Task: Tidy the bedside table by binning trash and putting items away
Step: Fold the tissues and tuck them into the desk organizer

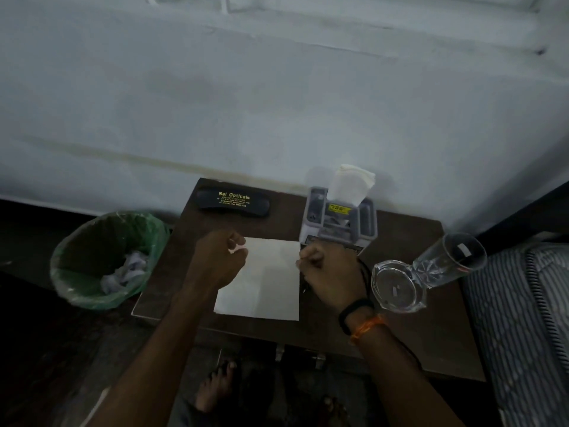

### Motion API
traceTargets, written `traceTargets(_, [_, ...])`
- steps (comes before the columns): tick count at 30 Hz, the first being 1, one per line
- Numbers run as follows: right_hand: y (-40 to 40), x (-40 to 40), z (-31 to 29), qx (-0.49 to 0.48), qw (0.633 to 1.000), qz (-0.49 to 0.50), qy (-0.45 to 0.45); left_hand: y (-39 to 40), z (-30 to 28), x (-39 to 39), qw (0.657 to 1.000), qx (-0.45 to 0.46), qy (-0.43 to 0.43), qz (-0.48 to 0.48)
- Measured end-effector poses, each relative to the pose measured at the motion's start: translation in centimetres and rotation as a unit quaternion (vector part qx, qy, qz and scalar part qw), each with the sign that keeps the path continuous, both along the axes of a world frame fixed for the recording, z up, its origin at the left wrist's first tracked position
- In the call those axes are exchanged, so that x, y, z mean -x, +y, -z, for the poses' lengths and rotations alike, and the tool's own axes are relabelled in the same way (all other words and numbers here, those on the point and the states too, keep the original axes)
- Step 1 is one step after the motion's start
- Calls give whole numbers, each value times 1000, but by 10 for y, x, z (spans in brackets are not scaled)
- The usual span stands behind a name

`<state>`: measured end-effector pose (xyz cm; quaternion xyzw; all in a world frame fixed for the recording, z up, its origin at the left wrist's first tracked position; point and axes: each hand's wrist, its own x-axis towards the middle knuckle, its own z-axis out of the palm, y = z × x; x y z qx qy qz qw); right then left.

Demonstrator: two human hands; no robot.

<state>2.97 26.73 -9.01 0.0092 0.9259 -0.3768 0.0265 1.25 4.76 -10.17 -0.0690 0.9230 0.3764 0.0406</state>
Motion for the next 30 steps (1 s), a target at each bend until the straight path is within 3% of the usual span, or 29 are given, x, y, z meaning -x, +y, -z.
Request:
traceTargets(4, [-18,0,14,-27,995,4,-94,-3,11,-3,998,35,-47,27])
traceTargets(13, [-31,11,22,86,977,140,-137,0,12,-1,994,90,-59,25])
traceTargets(19, [-34,16,26,107,971,128,-170,1,12,1,993,102,-58,24])
traceTargets(24, [-43,10,24,126,978,100,-133,0,12,2,993,96,-59,32])
traceTargets(26, [-48,9,23,171,966,129,-148,-1,12,2,993,94,-59,37])
traceTargets(30, [-51,6,24,313,905,180,-227,-4,14,3,994,85,-50,42])
